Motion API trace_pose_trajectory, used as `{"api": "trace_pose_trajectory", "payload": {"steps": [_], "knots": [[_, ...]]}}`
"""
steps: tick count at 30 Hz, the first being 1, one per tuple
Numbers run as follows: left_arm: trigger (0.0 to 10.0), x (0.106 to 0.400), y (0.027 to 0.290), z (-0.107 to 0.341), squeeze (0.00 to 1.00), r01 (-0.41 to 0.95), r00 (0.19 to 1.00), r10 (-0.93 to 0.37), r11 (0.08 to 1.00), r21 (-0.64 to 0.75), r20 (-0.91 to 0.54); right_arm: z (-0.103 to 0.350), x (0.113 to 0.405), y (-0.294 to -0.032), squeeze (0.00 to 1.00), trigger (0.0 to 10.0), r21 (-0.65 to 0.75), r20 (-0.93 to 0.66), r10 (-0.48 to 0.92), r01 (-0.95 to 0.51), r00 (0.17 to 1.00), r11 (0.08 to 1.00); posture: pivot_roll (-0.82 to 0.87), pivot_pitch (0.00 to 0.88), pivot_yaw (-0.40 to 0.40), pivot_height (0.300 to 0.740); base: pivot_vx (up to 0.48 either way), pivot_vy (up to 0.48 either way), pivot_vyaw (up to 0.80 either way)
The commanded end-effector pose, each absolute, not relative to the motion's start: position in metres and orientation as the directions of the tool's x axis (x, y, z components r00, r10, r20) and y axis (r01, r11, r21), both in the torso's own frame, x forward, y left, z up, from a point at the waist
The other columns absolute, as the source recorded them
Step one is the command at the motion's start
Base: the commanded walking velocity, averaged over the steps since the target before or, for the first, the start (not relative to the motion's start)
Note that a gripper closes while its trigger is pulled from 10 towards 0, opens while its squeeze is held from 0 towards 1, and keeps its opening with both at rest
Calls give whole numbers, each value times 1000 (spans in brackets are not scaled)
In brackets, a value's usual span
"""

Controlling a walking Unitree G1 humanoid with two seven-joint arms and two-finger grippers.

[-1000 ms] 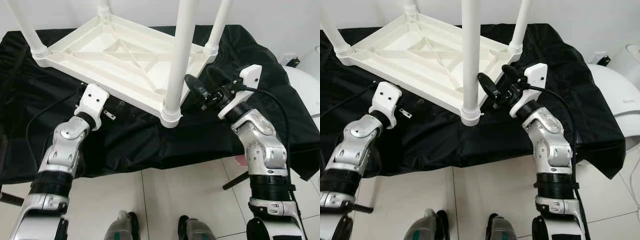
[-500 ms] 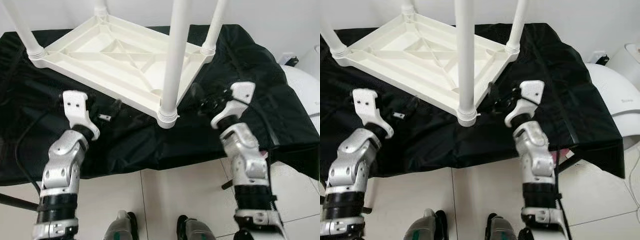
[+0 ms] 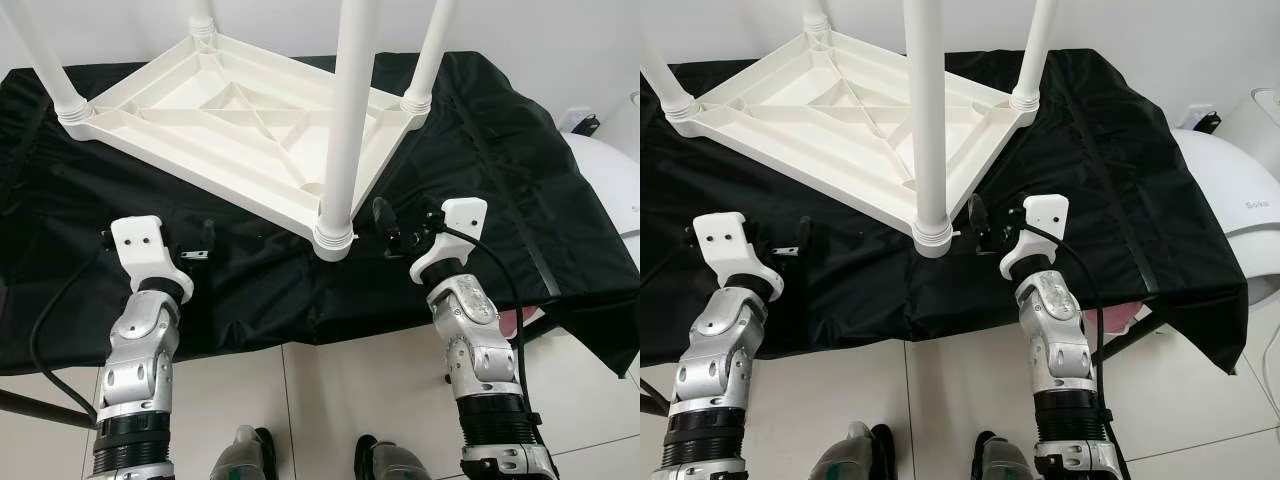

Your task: Building children table

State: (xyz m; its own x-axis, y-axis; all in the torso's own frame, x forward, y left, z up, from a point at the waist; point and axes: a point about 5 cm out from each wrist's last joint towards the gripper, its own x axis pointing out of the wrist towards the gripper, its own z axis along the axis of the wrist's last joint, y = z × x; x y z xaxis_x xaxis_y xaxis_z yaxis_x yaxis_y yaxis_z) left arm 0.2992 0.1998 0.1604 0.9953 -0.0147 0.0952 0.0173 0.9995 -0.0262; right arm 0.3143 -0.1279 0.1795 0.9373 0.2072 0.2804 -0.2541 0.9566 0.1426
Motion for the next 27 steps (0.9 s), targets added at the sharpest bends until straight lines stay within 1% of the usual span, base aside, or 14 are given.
{"api": "trace_pose_trajectory", "payload": {"steps": [1,3,10,14,15,21,27], "knots": [[10000,294,203,159,0,-39,993,42,999,-27,109,172,312,-131,0,10000,143,266,183,-227,946,963,-58,147,-4,740,0,0,0],[10000,291,201,161,0,-46,989,43,999,19,138,170,311,-131,0,10000,147,268,172,-216,948,965,-53,140,-1,740,0,0,0],[10000,287,197,161,0,-64,983,58,998,29,172,166,309,-129,0,10000,158,281,138,-188,950,969,-53,133,4,740,0,0,0],[10000,282,198,156,0,-84,978,79,996,18,193,161,307,-126,0,10000,98,259,160,-190,953,977,-63,133,5,740,0,0,0],[10000,280,197,152,0,-87,977,77,995,43,197,159,305,-126,0,10000,38,260,165,-181,951,983,-69,133,7,740,0,0,0],[10000,276,194,151,0,-88,971,73,994,59,229,154,302,-133,0,10000,18,258,107,-115,960,993,-79,130,13,740,0,0,0],[10000,272,190,155,0,-102,959,73,990,93,272,147,297,-133,0,10000,14,244,81,-88,966,996,-66,128,15,740,0,0,0]]}}
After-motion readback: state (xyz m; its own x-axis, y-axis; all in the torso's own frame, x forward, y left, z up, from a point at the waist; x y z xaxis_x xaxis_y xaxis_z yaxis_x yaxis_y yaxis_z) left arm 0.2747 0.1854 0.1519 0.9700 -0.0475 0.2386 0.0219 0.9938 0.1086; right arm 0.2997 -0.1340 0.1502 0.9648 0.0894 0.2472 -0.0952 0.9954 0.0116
